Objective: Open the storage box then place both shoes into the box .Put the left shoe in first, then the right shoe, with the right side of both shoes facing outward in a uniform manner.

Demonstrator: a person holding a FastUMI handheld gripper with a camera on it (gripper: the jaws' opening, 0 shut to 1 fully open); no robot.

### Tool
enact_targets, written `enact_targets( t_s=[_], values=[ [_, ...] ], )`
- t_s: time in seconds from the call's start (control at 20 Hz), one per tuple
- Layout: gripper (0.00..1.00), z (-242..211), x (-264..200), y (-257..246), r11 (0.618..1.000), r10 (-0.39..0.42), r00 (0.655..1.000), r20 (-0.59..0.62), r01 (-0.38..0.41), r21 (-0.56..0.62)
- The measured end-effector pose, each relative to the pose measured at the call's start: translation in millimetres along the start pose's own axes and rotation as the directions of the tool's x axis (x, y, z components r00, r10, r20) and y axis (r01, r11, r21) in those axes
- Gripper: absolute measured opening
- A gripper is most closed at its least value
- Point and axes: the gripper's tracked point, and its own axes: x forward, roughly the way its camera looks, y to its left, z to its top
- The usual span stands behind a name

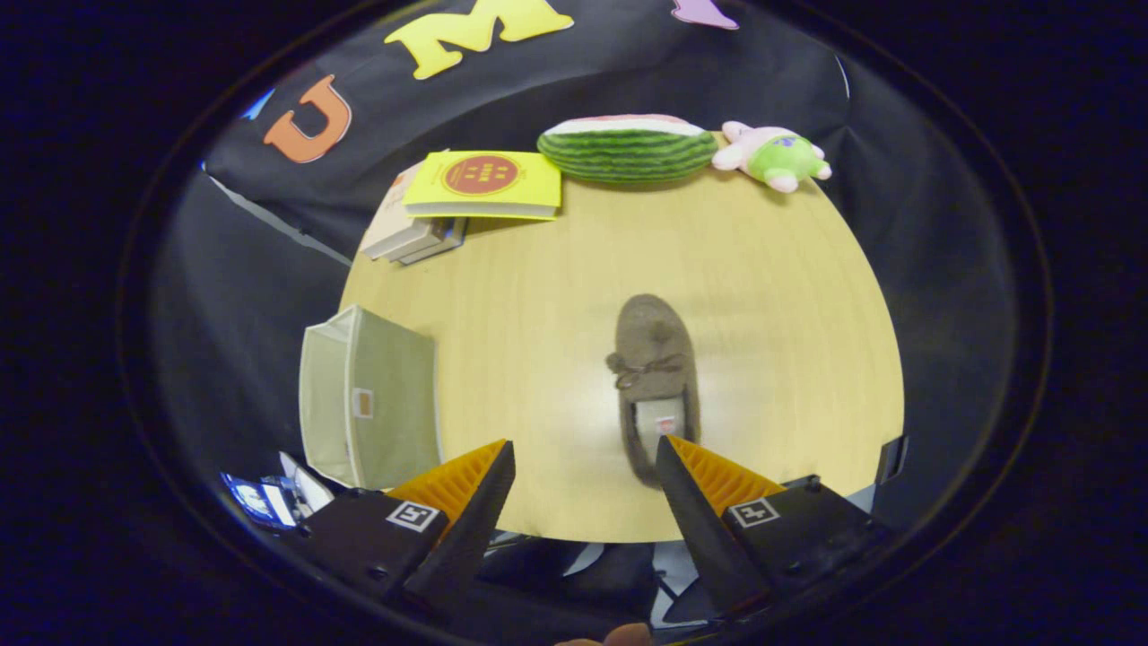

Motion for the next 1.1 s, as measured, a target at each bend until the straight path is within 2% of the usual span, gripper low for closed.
enact_targets(
  t_s=[0.35,0.55,0.7,0.8,0.95,1.0,1.05,1.1],
  values=[
    [1.00,-18,67,-74,0.996,-0.058,0.998,0.000,0.058,-0.065],
    [1.00,-28,96,-91,0.998,-0.045,0.999,-0.026,0.045,-0.033],
    [0.98,-30,108,-89,1.000,0.010,0.999,-0.047,-0.010,0.010],
    [0.88,-31,114,-86,0.999,0.042,0.997,-0.058,-0.040,0.030],
    [0.57,-35,117,-82,0.996,0.074,0.994,-0.084,-0.069,0.052],
    [0.53,-36,116,-80,0.996,0.083,0.992,-0.093,-0.078,0.051],
    [0.41,-34,115,-81,0.997,0.071,0.993,-0.099,-0.066,0.044],
    [0.37,-33,116,-83,0.998,0.062,0.992,-0.108,-0.059,0.031]
  ],
)
